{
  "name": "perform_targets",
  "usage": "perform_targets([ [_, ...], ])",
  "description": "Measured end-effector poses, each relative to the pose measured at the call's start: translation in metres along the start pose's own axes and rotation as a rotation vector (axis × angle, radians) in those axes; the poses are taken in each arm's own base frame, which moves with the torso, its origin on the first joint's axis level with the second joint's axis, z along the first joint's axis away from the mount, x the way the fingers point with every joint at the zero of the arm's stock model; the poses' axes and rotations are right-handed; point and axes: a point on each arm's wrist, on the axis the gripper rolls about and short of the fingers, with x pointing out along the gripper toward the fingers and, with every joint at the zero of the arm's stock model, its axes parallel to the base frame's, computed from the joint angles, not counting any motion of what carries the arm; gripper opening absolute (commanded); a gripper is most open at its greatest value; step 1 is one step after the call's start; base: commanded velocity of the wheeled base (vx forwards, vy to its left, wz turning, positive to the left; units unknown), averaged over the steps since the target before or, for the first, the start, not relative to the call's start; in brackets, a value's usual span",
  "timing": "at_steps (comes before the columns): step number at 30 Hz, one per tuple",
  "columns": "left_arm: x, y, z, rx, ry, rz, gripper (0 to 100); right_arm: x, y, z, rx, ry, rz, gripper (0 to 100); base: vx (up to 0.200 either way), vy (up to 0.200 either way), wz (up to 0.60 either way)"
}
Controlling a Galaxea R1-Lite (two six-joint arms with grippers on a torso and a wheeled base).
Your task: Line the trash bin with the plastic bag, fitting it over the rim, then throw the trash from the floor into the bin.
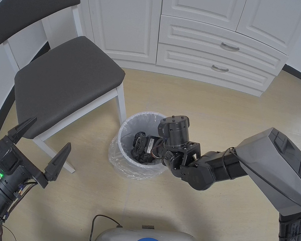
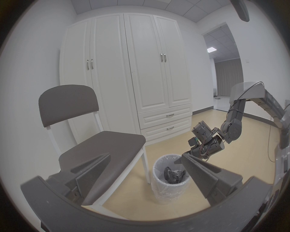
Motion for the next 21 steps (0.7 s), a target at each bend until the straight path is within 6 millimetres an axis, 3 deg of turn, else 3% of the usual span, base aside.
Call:
perform_targets([
  [8,0.002,-0.011,-0.004,-0.021,0.025,-0.068,100,-0.025,-0.019,-0.003,-0.225,-0.132,0.008,100,0.0,0.0,0.0],
  [15,0.008,-0.022,-0.016,-0.062,0.105,-0.124,100,-0.047,-0.04,0.013,-0.367,-0.32,-0.02,100,0.0,0.0,0.0],
  [21,0.017,-0.035,-0.034,-0.134,0.215,-0.168,100,-0.054,-0.066,0.024,-0.468,-0.42,-0.092,100,0.0,0.0,0.0],
])
